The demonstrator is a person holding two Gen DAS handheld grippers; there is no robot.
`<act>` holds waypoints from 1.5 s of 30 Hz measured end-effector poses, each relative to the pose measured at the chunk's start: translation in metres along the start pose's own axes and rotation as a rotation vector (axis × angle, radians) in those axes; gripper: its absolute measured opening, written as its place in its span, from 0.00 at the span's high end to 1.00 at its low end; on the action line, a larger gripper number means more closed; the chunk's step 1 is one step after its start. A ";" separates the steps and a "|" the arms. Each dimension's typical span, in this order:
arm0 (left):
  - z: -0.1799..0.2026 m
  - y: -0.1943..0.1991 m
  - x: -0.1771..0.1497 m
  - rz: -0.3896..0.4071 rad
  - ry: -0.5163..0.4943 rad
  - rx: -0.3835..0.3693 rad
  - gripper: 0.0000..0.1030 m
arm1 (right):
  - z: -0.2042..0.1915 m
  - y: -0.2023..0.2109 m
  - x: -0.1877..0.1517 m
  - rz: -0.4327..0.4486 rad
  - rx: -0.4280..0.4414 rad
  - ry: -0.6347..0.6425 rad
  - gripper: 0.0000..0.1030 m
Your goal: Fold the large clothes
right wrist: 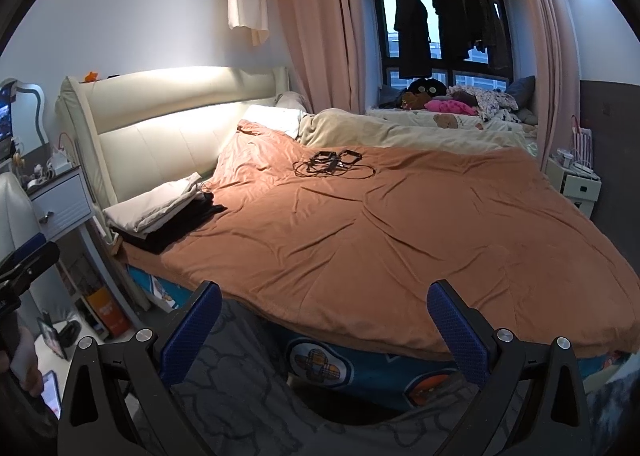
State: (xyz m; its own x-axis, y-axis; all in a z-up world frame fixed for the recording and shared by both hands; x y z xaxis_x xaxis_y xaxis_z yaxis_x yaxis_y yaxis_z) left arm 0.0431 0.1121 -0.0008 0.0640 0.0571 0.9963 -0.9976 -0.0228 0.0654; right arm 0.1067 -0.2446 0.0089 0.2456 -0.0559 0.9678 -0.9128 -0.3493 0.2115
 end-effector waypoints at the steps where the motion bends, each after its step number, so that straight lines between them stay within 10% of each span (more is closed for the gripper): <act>1: 0.000 0.000 0.000 0.000 0.001 0.000 0.00 | 0.001 0.000 0.000 0.000 0.000 0.001 0.00; 45: -0.008 0.001 -0.004 0.003 0.043 -0.007 0.00 | -0.001 -0.005 -0.005 -0.015 -0.001 -0.026 0.00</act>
Point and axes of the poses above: each gripper's, at about its wrist camera, not at the fingertips, and y roughly against the way its jaws point, z to its right, x to its top, the point moved 9 cm from there along -y, roughly the way its jaws point, and after that the axes turned 14 degrees about z, right-handed, at the moved point
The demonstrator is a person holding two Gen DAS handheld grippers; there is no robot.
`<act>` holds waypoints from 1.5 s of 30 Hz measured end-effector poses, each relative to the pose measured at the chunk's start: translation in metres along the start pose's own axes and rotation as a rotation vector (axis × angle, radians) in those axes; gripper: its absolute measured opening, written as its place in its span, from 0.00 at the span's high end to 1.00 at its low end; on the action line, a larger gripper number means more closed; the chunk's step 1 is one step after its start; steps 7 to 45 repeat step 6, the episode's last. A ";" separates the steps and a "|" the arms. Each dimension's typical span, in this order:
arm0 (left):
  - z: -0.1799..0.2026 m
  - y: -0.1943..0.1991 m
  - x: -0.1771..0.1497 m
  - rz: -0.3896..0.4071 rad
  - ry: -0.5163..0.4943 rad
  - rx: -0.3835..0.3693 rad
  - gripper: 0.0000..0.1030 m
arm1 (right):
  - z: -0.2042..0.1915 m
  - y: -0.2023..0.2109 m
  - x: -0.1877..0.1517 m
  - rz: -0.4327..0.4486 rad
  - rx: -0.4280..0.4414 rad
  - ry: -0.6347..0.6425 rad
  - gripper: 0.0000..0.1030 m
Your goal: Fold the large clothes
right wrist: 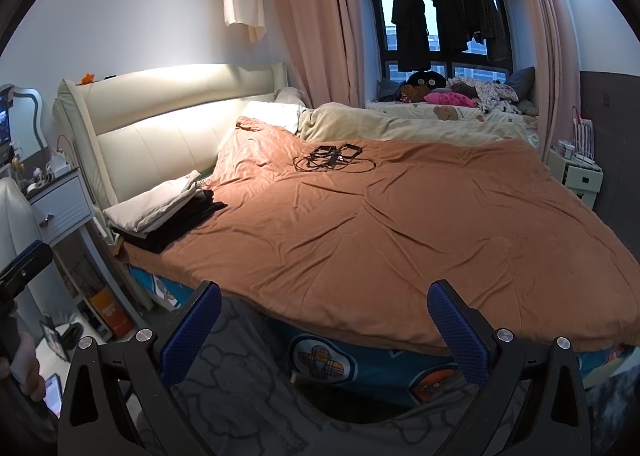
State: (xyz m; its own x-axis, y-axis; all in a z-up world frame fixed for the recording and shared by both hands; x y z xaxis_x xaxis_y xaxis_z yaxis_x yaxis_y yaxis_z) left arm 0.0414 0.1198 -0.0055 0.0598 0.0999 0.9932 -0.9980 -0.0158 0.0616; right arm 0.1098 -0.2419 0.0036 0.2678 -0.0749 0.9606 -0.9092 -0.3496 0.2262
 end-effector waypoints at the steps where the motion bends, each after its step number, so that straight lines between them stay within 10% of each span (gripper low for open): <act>1: -0.001 -0.001 0.000 -0.001 0.000 -0.001 0.00 | 0.001 0.000 0.000 -0.001 0.000 0.001 0.00; 45: 0.002 -0.001 0.000 -0.005 -0.008 -0.006 0.00 | 0.001 -0.001 -0.002 -0.003 0.002 0.000 0.00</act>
Point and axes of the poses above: each gripper's, at about its wrist camera, not at the fingertips, and y roughly against the way its jaws point, z to its right, x to its top, the point moved 9 cm from there along -y, roughly the way its jaws point, and after that the axes turned 14 degrees about z, right-handed, at the moved point
